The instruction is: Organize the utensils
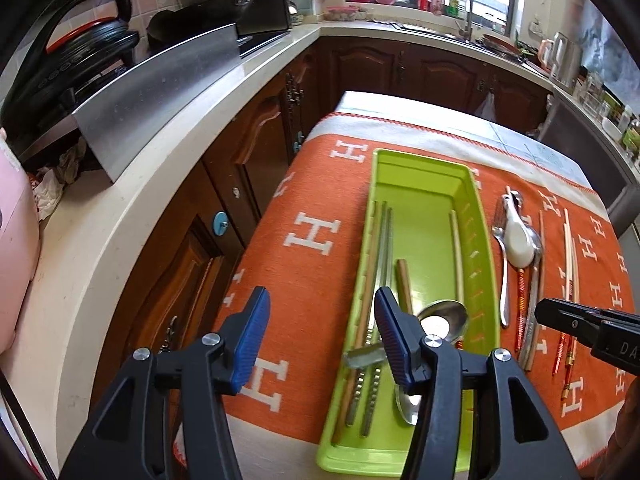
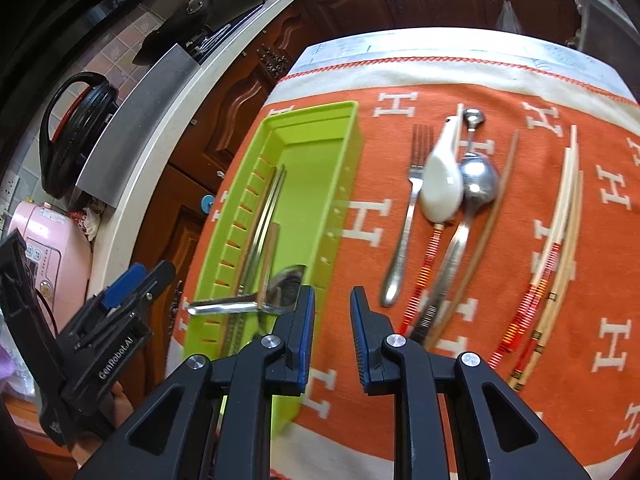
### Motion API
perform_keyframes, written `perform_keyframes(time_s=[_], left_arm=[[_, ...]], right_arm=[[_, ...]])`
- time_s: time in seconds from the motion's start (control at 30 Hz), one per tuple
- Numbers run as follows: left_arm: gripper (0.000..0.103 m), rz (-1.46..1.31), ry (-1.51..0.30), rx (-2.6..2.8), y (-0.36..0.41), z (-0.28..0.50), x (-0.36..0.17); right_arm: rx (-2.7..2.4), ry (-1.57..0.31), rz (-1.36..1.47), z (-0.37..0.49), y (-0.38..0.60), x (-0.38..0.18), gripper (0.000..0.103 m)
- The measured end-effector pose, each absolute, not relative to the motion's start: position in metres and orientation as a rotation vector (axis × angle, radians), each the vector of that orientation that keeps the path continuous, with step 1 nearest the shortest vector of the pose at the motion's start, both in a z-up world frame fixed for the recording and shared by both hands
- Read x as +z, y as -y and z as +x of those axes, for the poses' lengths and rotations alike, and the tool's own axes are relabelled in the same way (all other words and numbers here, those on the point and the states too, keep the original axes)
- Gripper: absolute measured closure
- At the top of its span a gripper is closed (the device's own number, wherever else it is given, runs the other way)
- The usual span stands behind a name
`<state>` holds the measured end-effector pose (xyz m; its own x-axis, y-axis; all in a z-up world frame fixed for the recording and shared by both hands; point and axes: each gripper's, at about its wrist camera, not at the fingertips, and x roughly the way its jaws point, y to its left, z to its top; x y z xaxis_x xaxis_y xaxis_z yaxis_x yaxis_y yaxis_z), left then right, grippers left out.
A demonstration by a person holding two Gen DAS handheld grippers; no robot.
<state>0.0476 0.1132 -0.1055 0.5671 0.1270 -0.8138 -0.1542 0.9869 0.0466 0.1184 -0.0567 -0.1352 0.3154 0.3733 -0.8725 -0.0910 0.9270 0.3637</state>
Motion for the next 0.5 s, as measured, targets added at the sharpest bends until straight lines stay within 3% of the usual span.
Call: perform_keyframes(time_s=[0.2, 0.5], left_arm=[[0.049, 0.009, -0.97, 0.122, -0.09, 0.048, -0.106], [0.049, 0.061, -1.0, 0.032, -0.048, 0.049, -0.107]], right_arm=[[0.283, -1.189, 0.259, 0.101, 0.09, -0.133, 0.074], [0.206, -1.157, 0.259, 0.075, 0.15, -0.133, 0.072]])
